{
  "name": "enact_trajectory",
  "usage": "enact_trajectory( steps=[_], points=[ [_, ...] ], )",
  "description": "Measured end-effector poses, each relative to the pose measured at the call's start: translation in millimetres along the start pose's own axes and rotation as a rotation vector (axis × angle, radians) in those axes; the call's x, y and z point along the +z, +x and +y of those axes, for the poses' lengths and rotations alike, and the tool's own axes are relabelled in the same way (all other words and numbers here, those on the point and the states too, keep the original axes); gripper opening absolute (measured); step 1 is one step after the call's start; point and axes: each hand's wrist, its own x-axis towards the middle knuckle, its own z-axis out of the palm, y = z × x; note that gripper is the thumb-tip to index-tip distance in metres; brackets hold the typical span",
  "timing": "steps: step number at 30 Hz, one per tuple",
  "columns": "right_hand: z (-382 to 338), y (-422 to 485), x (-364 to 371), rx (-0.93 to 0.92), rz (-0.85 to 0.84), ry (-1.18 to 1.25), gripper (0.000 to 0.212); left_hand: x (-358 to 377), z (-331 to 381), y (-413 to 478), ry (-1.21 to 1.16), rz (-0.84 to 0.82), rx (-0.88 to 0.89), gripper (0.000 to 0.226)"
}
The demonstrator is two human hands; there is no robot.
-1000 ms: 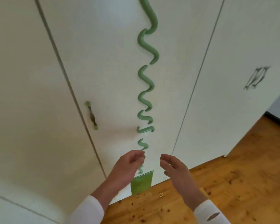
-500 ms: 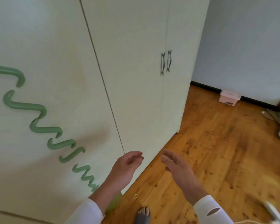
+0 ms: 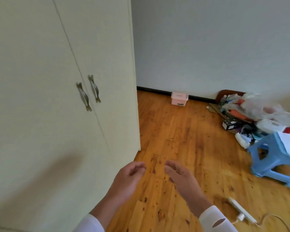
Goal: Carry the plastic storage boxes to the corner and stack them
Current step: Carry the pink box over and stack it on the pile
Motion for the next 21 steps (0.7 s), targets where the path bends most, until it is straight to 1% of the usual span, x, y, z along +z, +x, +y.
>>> enact_trajectory(
  steps=[3, 7, 11, 13, 16, 21],
  points=[
    [-10, 34, -30, 0.049, 0.051, 0.049, 0.027, 18, 21, 50, 0.011, -0.045, 0.012, 0.018],
    [-14, 77, -88, 0.089, 0.133, 0.083, 0.025, 63, 53, 112, 0.024, -0.159, 0.016, 0.014],
    [-16, 125, -149, 0.075, 0.199, 0.108, 0.025, 111, 91, 172, 0.034, -0.23, 0.033, 0.013],
    [-18, 155, -183, 0.047, 0.222, 0.11, 0.023, 141, 112, 205, 0.029, -0.229, 0.051, 0.014],
    [-30, 201, -237, 0.014, 0.21, 0.096, 0.024, 181, 152, 252, 0.0, -0.229, 0.065, 0.016],
    [-54, 268, -297, -0.026, 0.189, 0.103, 0.028, 214, 202, 314, -0.027, -0.22, 0.054, 0.017]
  ],
)
